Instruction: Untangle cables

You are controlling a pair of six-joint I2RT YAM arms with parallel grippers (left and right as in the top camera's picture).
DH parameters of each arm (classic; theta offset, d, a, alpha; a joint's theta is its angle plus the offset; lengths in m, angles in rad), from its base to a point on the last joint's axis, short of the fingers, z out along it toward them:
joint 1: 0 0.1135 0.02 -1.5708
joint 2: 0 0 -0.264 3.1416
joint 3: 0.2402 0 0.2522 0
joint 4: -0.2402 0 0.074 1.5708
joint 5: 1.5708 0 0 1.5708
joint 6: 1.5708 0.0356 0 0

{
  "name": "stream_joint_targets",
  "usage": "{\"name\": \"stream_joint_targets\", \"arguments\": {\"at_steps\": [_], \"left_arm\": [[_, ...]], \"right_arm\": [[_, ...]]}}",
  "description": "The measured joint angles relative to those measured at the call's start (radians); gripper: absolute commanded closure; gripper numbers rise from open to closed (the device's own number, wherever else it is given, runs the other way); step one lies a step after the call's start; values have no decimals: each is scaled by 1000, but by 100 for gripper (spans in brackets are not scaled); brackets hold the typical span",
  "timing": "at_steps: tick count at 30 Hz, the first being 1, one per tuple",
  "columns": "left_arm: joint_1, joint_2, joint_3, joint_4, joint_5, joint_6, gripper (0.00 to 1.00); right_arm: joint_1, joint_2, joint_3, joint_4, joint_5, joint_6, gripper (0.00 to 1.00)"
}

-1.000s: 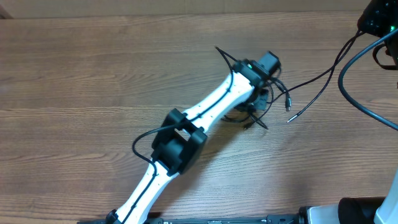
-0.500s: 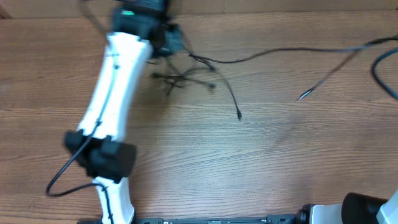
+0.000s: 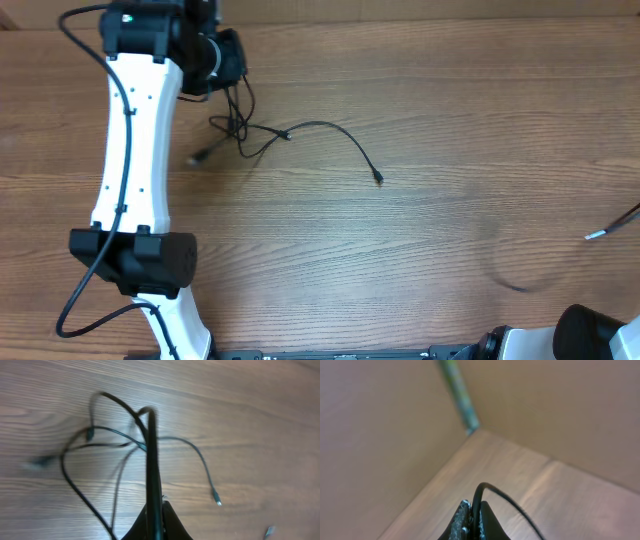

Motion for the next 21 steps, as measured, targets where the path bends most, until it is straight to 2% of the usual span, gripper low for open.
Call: {"name": "stream_joint_targets", "arguments": {"at_steps": [5,10,21], "left_arm": [[-84,0,0,-10,31,75,96],[-164,0,0,-22,32,136,96],[-187,0,0,-27,27,158,96]], "right_arm": [[0,10,0,31,-103,-8,96],[0,62,0,119,-139,-84,96],[0,95,-1,265,-127,-163,96]]}}
